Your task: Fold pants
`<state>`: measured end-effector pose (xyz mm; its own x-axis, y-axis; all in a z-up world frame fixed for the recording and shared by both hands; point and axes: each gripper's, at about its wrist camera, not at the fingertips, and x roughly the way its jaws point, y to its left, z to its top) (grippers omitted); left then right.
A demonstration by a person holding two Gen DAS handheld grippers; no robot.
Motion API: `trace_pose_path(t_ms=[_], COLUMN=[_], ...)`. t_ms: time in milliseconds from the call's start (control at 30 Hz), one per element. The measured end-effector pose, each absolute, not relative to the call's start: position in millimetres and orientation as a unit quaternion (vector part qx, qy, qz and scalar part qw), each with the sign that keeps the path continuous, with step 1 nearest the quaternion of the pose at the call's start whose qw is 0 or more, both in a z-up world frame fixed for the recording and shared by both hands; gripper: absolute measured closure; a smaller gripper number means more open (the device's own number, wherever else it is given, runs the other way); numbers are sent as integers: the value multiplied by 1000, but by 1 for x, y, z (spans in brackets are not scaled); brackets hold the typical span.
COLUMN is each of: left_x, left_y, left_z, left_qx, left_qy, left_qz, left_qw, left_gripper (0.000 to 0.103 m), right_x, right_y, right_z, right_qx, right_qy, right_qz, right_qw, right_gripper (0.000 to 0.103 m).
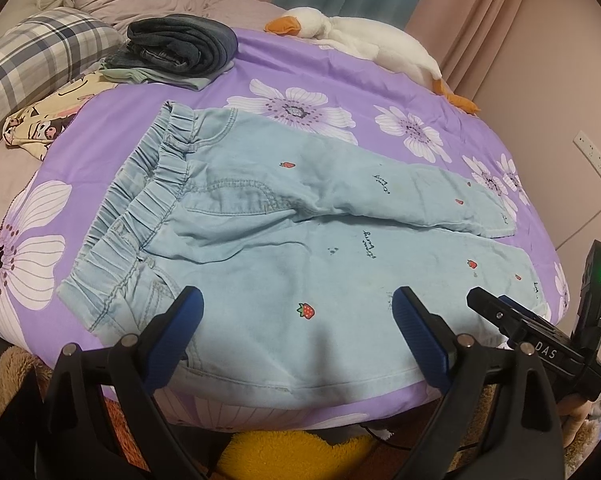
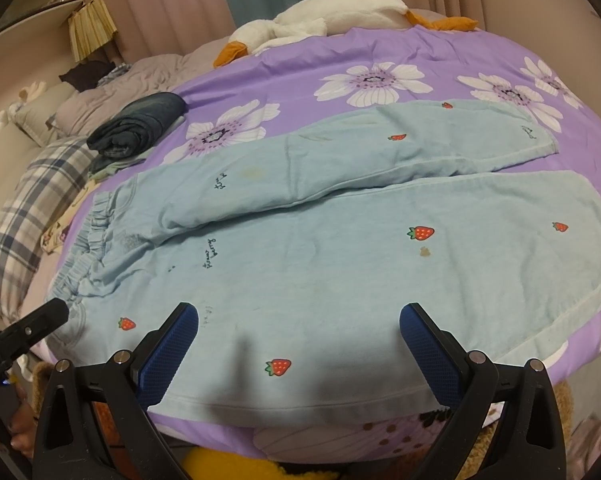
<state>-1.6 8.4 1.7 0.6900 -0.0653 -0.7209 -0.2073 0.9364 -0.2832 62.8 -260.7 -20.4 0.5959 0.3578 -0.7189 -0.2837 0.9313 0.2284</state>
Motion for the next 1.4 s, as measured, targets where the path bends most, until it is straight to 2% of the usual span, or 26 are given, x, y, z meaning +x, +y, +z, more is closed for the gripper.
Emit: trace_pose_path(t_ms=[367, 633, 700, 767, 833, 1000, 1100, 1133, 1200, 1267, 1300, 1367, 1400], left_x=[-2, -17, -17, -17, -15, -1, 9, 9, 8, 4, 1, -4, -6], left_y=[15, 86, 105, 123, 137, 144, 142, 144, 143, 143, 144, 148, 150], left_z=[3, 2, -6, -18, -28, -48, -56, -58, -56, -50, -48, -41, -37], left_qx=[-183, -224, -238, -253, -271, -317, -336, -338, -345, -346, -348, -362, -364], left_qy=[386, 369, 380, 393, 397, 422, 429, 426, 424, 413, 409, 395, 390], left_qz=[48, 156, 178, 202, 197, 147, 120, 114, 109, 108, 107, 98, 100], left_qw=[903, 889, 876, 861, 854, 837, 830, 831, 830, 835, 837, 838, 840], left_gripper=[10, 11, 13, 19, 23, 43, 62, 73, 77, 86, 86, 88, 88], right_x=[65, 80, 89, 96, 103, 117, 123, 126, 132, 136, 138, 144, 144], right_y=[-266, -325, -358, -383, -408, -468, -498, -506, -517, -520, -518, -514, -514], right_z=[-21, -14, -17, -21, -30, -42, -47, -49, -53, -57, -57, -55, -53], right_qx=[53, 104, 126, 131, 143, 170, 201, 207, 208, 215, 209, 196, 196], right_qy=[413, 402, 403, 410, 431, 443, 444, 446, 449, 452, 452, 454, 453], right_qz=[180, 135, 103, 78, 46, -24, -40, -51, -65, -61, -64, -68, -64], right_qw=[891, 899, 900, 899, 890, 880, 872, 870, 866, 864, 865, 866, 867], right_gripper=[2, 3, 4, 17, 20, 21, 21, 21, 21, 21, 24, 39, 43])
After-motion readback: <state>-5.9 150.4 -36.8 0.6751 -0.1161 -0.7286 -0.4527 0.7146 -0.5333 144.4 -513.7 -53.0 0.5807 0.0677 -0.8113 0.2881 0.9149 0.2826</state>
